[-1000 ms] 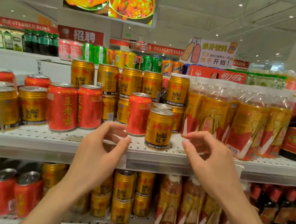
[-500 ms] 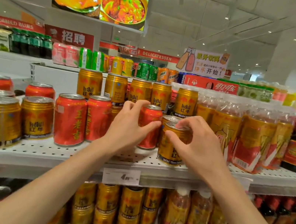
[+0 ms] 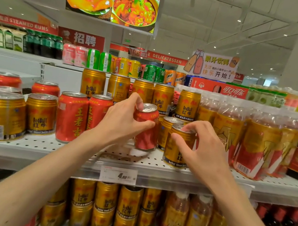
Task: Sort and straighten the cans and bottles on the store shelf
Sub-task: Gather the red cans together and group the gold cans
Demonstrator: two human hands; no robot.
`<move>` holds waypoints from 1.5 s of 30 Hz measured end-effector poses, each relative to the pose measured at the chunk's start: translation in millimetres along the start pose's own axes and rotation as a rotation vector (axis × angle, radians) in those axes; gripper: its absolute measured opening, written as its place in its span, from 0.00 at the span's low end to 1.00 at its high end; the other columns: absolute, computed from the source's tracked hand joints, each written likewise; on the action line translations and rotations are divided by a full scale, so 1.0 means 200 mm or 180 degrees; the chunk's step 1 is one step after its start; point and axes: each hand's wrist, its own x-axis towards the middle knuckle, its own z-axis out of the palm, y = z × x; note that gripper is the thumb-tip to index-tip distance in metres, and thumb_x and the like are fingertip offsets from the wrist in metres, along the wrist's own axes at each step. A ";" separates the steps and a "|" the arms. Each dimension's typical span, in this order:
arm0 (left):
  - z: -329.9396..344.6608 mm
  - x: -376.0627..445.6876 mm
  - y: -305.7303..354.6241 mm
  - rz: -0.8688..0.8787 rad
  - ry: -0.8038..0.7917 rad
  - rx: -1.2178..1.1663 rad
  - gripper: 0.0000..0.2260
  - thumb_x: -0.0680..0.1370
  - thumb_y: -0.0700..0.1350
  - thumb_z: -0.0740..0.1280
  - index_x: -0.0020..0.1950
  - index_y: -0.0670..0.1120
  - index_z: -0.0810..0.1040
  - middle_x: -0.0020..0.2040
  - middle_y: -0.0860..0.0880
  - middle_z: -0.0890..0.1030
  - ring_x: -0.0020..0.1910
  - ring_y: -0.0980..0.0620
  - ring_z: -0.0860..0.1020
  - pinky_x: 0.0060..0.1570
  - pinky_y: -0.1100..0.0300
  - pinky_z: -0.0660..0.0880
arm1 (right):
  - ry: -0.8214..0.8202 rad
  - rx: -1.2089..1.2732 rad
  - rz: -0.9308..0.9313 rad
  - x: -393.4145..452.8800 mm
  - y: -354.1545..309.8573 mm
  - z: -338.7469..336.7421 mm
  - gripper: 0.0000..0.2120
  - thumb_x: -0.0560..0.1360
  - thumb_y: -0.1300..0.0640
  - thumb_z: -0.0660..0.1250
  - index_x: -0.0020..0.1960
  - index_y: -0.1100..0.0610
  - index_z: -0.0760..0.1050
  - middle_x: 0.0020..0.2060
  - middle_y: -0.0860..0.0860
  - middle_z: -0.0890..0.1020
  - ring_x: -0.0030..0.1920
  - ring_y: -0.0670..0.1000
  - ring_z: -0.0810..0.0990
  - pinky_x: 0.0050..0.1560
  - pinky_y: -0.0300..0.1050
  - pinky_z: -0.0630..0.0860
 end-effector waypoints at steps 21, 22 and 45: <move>-0.45 -0.63 -0.39 -0.0350 -0.0021 -0.1787 0.25 0.71 0.63 0.72 0.67 0.64 0.73 0.60 0.60 0.79 0.60 0.61 0.78 0.60 0.52 0.77 | -0.0447 0.1426 0.0377 -0.44 -0.65 0.35 0.29 0.69 0.44 0.75 0.67 0.40 0.68 0.60 0.31 0.76 0.62 0.38 0.78 0.60 0.32 0.72; -0.46 -0.65 -0.40 -0.0400 -0.0063 -0.1822 0.24 0.70 0.62 0.72 0.66 0.64 0.73 0.59 0.60 0.79 0.59 0.61 0.78 0.60 0.52 0.78 | -0.0454 0.1480 0.0425 -0.45 -0.67 0.36 0.28 0.69 0.45 0.76 0.66 0.39 0.69 0.60 0.31 0.77 0.61 0.37 0.78 0.60 0.32 0.72; -0.94 -0.86 -0.71 -0.0749 0.0387 -0.1447 0.25 0.67 0.63 0.75 0.61 0.60 0.76 0.55 0.58 0.83 0.55 0.60 0.81 0.51 0.60 0.80 | -0.1335 0.1850 -0.0087 -0.30 -1.08 0.60 0.28 0.65 0.41 0.78 0.61 0.37 0.70 0.55 0.30 0.78 0.55 0.35 0.81 0.52 0.25 0.74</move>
